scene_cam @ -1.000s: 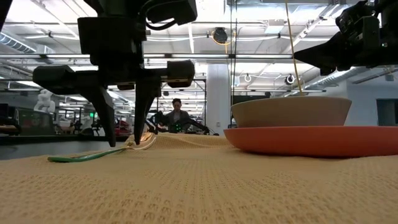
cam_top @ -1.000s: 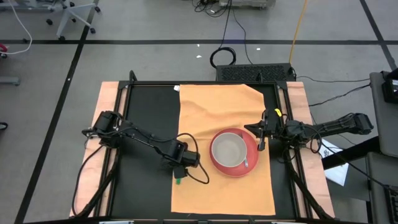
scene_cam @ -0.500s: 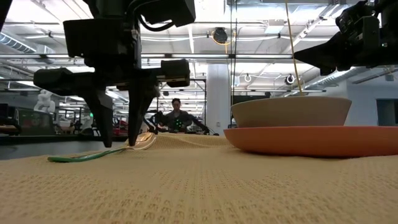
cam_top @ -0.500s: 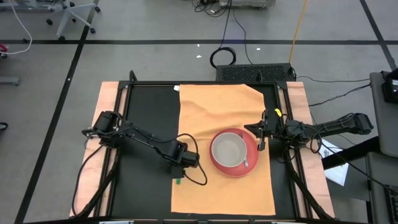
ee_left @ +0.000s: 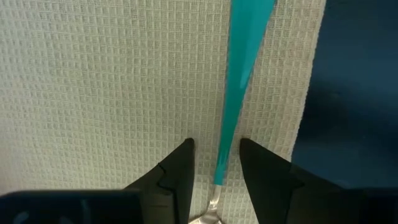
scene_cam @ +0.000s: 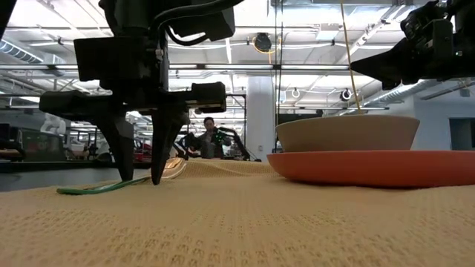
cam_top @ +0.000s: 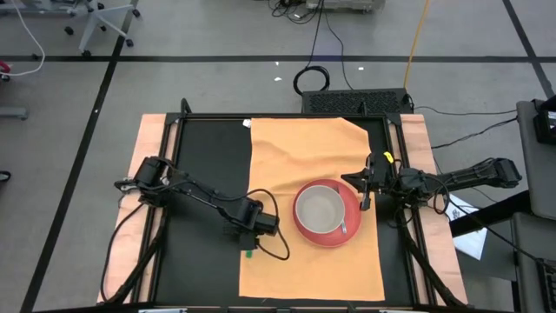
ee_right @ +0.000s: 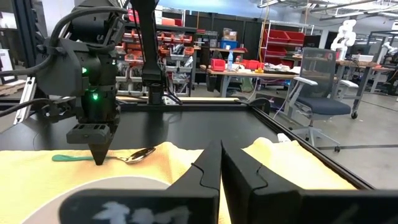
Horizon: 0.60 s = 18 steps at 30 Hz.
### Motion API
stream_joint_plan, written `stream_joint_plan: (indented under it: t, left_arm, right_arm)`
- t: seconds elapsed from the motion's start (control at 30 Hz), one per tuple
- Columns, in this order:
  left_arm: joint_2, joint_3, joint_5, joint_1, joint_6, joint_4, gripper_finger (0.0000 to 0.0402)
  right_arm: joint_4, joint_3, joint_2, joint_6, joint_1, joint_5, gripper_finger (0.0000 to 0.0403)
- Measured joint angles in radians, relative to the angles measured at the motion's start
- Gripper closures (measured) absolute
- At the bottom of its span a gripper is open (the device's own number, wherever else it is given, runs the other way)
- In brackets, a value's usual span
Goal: Set table place
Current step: Put the spoon into the bowl on the napkin
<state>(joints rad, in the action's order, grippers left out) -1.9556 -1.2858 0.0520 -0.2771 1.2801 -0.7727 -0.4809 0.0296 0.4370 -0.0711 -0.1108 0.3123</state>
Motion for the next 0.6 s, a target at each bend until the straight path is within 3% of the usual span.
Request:
stream_joint_plan:
  t: [0.37,0.6]
  left_arm:
    - [0.002,0.001,-0.001,0.0,-0.006,0.005,0.0268]
    - [0.002,0.001,-0.058,0.0,-0.027,-0.014,0.0268]
  right_arm:
    - [0.0,0.0,0.0,-0.002,0.0,0.0,0.0403]
    - [0.0,0.0,0.0,-0.004,0.0,0.0,0.0403]
